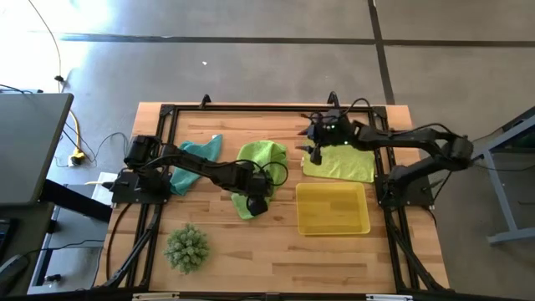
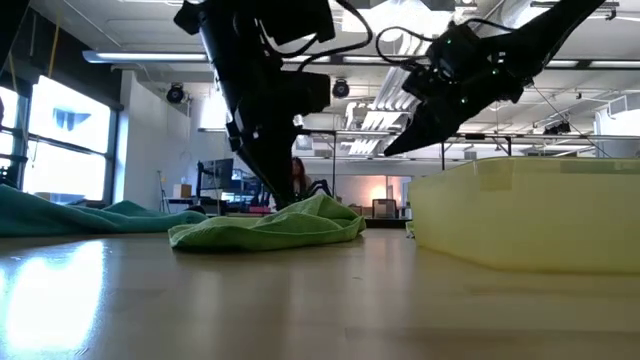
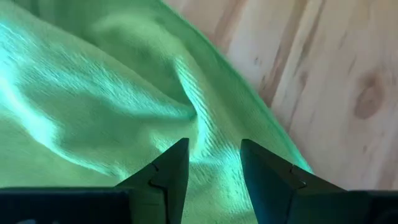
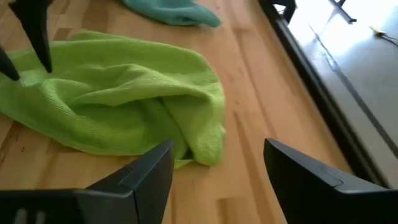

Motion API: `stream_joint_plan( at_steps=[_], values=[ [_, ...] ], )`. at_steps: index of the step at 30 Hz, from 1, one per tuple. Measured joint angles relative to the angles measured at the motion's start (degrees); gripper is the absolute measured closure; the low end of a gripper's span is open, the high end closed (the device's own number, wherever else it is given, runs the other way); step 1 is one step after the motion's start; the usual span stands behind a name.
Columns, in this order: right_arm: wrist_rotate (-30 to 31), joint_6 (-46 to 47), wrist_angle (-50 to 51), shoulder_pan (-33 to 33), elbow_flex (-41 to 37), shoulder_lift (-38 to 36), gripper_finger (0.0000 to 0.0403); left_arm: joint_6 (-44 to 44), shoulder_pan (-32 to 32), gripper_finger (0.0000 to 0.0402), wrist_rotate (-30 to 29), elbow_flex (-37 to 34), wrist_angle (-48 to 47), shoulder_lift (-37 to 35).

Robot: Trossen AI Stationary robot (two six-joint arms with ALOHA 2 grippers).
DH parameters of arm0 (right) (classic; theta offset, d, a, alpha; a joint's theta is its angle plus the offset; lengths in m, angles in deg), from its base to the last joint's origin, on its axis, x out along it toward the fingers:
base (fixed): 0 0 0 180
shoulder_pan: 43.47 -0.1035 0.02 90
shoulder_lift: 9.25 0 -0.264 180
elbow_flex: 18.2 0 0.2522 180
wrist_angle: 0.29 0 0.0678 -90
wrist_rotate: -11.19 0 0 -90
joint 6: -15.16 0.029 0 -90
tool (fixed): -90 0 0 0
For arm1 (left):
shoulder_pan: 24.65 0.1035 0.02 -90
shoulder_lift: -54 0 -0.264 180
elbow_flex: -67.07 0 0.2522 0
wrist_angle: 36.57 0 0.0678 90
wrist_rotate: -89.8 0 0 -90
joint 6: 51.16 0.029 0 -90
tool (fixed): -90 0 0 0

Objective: Roll microfiber towels into tight, uniform cylinder then place into a basket
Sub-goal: Prepare the green microfiber cloth to the center of the table

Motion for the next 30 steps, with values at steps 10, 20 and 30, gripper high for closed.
stream_joint_plan(
  at_steps=[10,20,30],
  values=[
    [0.0,-0.1,-7.9,-4.6,0.0,8.2,0.0165,-10.6,4.3,0.0267,-15.4,0.0,2.0,0.0],
    [0.1,-0.6,-9.7,-7.9,0.0,11.9,0.0165,-25.1,9.3,0.0267,-12.5,-5.3,3.9,0.0],
    [2.8,-0.6,-11.2,-9.3,0.0,11.9,0.0165,-26.5,9.0,0.0267,-7.8,-10.6,10.7,0.0]
  ],
)
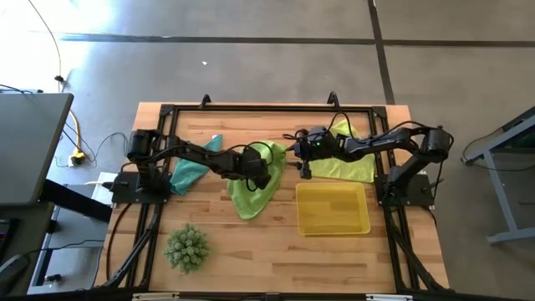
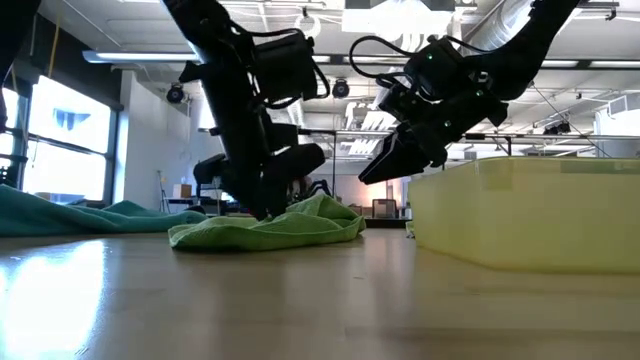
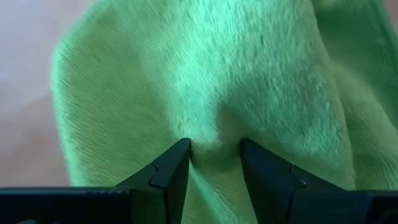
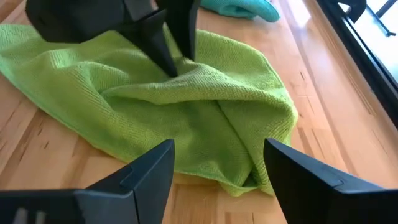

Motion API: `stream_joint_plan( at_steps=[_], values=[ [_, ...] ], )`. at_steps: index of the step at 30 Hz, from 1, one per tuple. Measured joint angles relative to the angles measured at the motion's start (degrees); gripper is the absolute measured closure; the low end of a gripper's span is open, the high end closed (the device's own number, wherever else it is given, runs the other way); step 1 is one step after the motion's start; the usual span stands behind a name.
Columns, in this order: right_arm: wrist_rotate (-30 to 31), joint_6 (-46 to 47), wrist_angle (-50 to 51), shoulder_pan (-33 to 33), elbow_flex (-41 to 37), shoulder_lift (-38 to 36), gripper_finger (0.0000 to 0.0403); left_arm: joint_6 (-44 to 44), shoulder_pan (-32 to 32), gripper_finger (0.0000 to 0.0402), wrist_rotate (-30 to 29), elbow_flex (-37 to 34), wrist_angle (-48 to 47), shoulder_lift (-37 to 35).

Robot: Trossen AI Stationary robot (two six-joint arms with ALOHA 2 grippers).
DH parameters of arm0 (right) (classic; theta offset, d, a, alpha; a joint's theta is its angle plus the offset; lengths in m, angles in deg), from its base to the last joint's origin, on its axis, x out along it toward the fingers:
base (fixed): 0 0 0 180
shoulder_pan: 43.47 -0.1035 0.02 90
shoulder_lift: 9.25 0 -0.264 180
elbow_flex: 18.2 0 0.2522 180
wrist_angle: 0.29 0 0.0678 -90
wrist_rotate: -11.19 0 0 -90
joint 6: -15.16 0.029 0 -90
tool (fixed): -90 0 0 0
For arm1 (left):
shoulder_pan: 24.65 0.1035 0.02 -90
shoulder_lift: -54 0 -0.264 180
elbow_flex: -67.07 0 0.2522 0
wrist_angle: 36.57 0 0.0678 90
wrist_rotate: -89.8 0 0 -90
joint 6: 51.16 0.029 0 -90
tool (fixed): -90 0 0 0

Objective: Roll microfiber towels into tight, uniform cylinder then place into a basket
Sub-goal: Prepare the green microfiber cloth to the center of the table

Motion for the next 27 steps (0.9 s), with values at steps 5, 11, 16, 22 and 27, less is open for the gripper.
stream_joint_plan(
  at_steps=[5,11,16,22,27],
  values=[
    [0.0,0.0,0.0,0.0,0.0,0.0,0.0165,-0.4,-2.0,0.0267,5.5,-2.0,5.6,0.0],
    [0.0,0.0,0.1,0.0,0.0,0.0,0.0165,6.9,-5.9,0.0267,14.2,-3.5,13.5,0.0],
    [-0.5,0.0,0.8,0.0,0.0,0.0,0.0165,17.5,-9.0,0.0267,10.7,-3.5,12.8,0.0],
    [-5.0,0.0,0.6,-0.4,0.0,0.0,0.0165,19.0,-8.8,0.0267,-3.6,-3.5,9.0,0.0],
    [-2.2,-1.1,0.6,-2.4,0.0,0.1,0.0165,24.3,-5.6,0.0267,-5.5,-3.5,8.5,0.0]
  ],
)
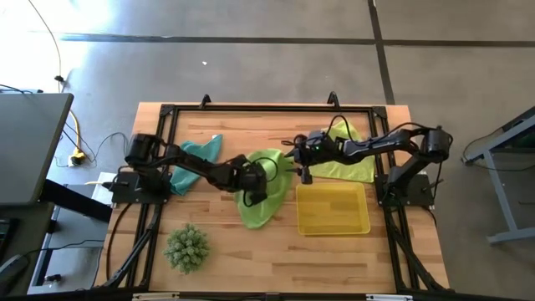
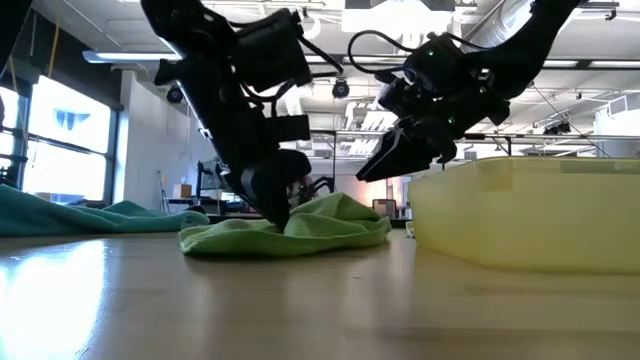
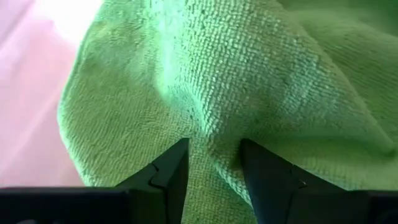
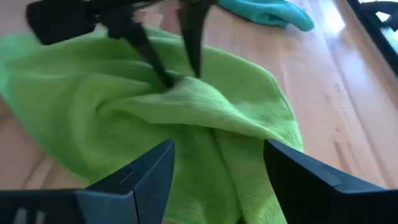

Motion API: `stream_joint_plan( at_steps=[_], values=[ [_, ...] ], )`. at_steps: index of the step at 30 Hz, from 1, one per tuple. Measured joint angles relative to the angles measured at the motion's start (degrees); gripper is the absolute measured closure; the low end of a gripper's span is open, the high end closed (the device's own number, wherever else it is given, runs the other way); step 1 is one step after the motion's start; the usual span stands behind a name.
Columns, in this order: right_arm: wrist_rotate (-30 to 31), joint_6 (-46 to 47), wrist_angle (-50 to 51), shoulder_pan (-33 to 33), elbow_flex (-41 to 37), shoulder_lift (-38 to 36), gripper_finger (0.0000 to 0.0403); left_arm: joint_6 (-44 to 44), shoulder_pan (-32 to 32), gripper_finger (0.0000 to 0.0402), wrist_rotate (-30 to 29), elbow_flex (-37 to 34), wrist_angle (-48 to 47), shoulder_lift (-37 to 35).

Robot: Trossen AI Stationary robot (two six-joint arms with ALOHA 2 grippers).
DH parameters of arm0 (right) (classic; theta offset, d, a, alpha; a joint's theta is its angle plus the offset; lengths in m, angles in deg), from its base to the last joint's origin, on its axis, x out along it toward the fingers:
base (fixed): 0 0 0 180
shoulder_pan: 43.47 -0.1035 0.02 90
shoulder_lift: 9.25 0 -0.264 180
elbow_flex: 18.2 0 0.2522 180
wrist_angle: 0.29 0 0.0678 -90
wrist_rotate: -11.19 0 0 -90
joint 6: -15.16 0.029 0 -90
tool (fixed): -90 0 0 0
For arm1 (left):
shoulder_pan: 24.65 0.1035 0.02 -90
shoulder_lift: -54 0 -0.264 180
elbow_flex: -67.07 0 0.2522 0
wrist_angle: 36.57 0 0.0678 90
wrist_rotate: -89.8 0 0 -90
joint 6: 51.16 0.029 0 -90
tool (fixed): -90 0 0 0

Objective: Roll microfiber towels into tight, uniform cylinder then place into a basket
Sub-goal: Prepare the green microfiber cloth to the center of the table

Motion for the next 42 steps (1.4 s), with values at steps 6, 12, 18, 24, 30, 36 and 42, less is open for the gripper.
stream_joint_plan(
  at_steps=[6,12,18,24,30,36,42],
  values=[
    [4.9,-5.4,-0.7,-0.6,0.0,2.4,0.0165,2.8,5.8,0.0267,-3.1,0.0,0.0,0.0],
    [9.3,-11.2,0.6,0.9,-0.2,3.8,0.0165,2.5,11.3,0.0267,-3.2,0.0,0.0,0.0],
    [9.0,-8.5,0.1,0.8,-0.1,3.7,0.0165,2.4,13.6,0.0267,-1.1,0.0,0.1,0.0],
    [8.9,-4.1,-0.1,-2.1,0.0,2.7,0.0165,2.4,13.5,0.0267,-0.9,0.0,0.1,0.0],
    [9.1,0.9,0.8,-4.7,0.0,-2.4,0.0165,2.4,13.4,0.0267,-0.9,0.0,0.0,0.0],
    [25.3,4.1,-1.8,-3.5,0.1,-5.2,0.0165,2.4,13.4,0.0267,-0.9,0.0,0.1,0.0],
    [34.7,12.6,7.6,-1.7,0.0,-2.1,0.0165,2.2,12.8,0.0267,-0.6,0.0,0.1,0.0]
  ],
)
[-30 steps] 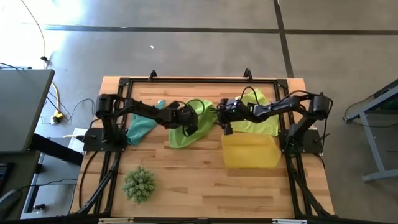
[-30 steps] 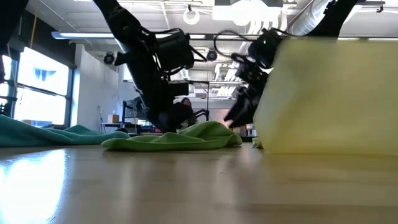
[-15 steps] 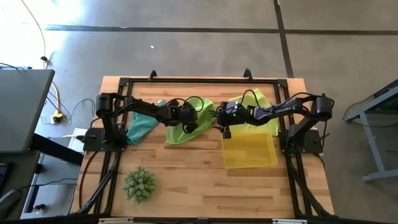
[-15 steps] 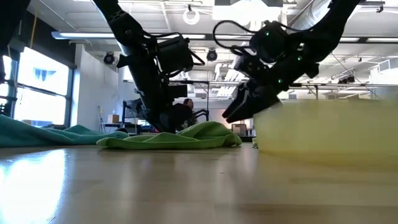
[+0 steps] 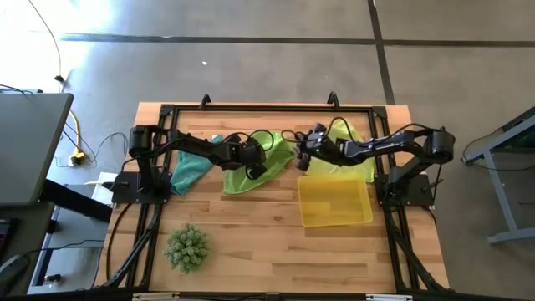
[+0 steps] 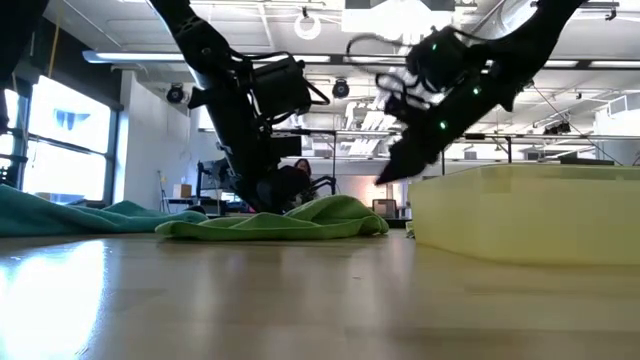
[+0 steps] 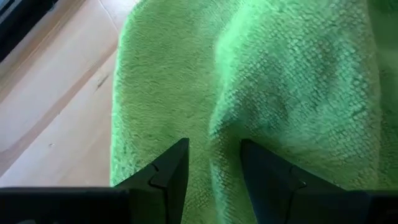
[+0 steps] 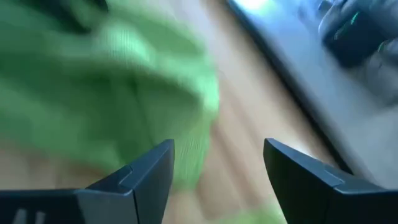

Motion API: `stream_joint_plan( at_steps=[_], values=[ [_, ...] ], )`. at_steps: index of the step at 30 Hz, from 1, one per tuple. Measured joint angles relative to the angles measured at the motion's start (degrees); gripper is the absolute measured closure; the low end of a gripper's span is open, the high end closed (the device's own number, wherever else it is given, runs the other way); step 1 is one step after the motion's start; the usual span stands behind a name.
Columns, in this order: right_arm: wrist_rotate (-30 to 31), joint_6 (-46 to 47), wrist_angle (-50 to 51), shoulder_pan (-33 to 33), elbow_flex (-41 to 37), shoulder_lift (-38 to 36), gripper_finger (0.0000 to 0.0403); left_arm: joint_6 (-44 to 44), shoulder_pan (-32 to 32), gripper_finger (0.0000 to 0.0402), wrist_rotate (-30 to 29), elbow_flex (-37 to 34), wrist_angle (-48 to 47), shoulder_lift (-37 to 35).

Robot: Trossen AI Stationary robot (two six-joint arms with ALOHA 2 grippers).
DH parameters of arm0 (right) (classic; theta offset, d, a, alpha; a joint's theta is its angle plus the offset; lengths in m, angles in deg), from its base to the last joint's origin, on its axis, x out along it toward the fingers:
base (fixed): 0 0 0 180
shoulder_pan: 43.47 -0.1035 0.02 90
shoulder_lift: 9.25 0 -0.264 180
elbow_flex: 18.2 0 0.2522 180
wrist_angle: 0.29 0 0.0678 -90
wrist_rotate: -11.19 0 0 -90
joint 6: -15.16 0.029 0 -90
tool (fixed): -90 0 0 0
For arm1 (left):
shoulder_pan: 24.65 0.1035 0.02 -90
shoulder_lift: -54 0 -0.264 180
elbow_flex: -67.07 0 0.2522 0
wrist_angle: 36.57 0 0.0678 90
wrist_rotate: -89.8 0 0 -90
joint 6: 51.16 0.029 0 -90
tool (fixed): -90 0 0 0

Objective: Roll microfiber towels into tight, uniform cylinder then place into a basket
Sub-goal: Prepare the green microfiber cloth to the center of the table, then move the yellow bin to the bottom right of the table

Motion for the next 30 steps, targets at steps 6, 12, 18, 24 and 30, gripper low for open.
stream_joint_plan(
  at_steps=[6,12,18,24,30],
  values=[
    [-5.0,0.5,19.6,-1.1,3.9,-2.6,0.0165,0.1,-0.6,0.0267,0.1,0.0,0.0,0.0],
    [-11.5,6.5,39.6,-2.3,11.9,-6.0,0.0165,0.1,-0.5,0.0267,0.1,0.0,0.0,0.0],
    [-25.3,6.4,47.8,-5.1,13.1,-7.4,0.0165,0.1,-0.6,0.0267,0.1,0.0,-0.1,0.0],
    [-28.5,-3.1,52.3,-9.6,13.0,-7.2,0.0170,0.1,-0.6,0.0267,0.1,0.0,0.0,0.0],
    [-27.8,-7.2,49.6,-12.1,13.0,-6.9,0.0197,0.1,-0.6,0.0267,0.2,0.0,0.0,0.0]
  ],
)
